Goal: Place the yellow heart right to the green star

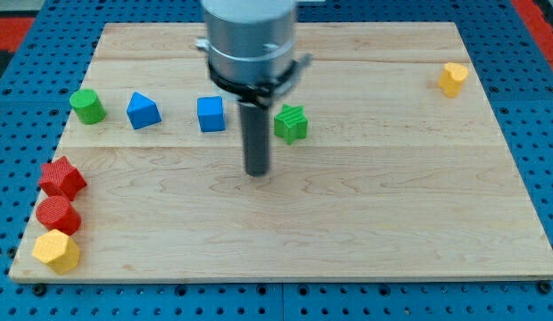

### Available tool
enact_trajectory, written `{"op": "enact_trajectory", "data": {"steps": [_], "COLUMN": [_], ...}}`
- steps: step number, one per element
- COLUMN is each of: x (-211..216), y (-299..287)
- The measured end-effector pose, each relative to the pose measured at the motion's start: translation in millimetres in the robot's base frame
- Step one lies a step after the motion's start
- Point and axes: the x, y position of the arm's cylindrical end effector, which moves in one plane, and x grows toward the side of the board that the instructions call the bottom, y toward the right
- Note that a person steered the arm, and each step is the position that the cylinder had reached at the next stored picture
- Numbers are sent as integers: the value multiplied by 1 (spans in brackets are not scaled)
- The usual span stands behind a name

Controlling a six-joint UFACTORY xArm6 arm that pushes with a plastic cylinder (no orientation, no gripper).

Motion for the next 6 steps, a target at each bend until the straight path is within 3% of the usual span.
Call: {"op": "enact_trajectory", "data": {"steps": [1,2,4,5,6], "x": [-37,-21,-51,-152,-175], "y": [59,75,339,368,289]}}
